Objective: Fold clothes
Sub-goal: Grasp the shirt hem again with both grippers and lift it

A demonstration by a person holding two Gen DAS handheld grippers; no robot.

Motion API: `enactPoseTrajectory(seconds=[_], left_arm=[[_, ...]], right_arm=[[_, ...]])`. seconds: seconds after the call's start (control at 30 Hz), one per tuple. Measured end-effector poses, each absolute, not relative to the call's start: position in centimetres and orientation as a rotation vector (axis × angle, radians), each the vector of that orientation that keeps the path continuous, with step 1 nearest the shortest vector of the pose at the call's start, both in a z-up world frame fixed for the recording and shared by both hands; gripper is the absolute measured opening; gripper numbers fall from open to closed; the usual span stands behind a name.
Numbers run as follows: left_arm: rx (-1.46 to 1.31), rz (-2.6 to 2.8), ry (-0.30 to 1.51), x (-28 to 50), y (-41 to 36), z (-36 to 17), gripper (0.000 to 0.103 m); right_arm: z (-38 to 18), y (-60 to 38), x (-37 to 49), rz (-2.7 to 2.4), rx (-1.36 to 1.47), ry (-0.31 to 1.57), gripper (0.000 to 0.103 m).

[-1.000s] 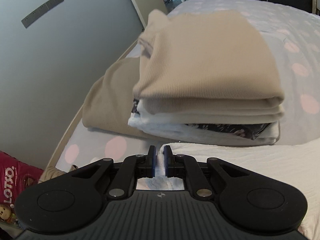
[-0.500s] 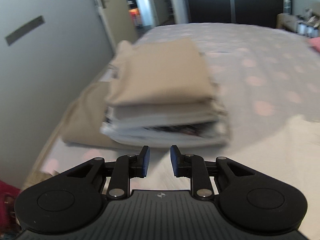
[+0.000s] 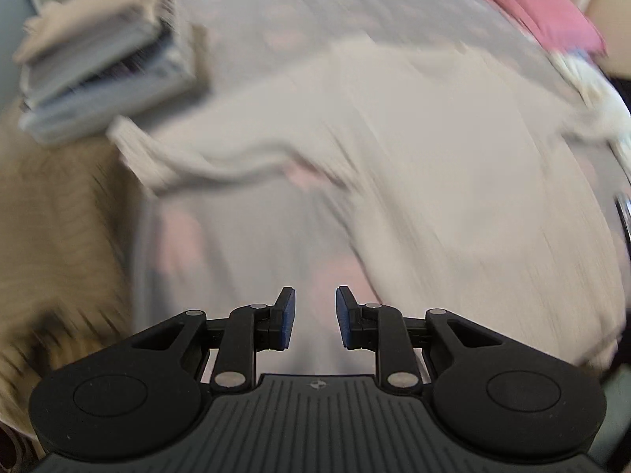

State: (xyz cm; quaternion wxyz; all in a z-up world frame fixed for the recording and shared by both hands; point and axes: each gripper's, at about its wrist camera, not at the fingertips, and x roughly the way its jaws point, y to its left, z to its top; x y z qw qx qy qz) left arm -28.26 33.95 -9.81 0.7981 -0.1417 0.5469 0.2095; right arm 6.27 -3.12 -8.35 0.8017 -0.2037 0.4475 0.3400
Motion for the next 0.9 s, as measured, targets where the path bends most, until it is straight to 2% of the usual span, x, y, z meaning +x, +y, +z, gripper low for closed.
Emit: enactPoseTrajectory(seconds=[0.17, 0.27, 0.4, 0.63, 0.73, 0.9], left_arm=[[-0.241, 0.347, 1.297, -29.3, 29.4, -12.4, 0.021], [-0.244, 0.303, 1.327, -29.7, 27.6, -13.5, 0.021], [-0.242, 0.268, 1.391, -29.8, 25.7, -15.6, 0.021], [-0.278, 0.237, 1.482, -29.8, 23.8, -18.9, 0.022], [-0.278, 0.246, 1.507, -29.6, 23.3, -19.9, 0.022], [-0.256, 0.255, 1.497, -28.9, 22.7, -20.8, 0.022]], right_arm=[[-11.1, -4.4, -0.6, 0.833, -0.458, 1.068, 0.032], [-13.3, -4.9, -4.0, 0.875, -0.475, 1.153, 0.027], [-15.5, -5.1, -5.6, 0.867, -0.517, 1.225, 0.025], [-18.9, -5.3, -7.2, 0.826, -0.592, 1.331, 0.027], [-19.7, -5.6, -6.8, 0.8, -0.577, 1.381, 0.033], [-21.7, -5.7, -6.5, 0.777, -0.572, 1.479, 0.034]])
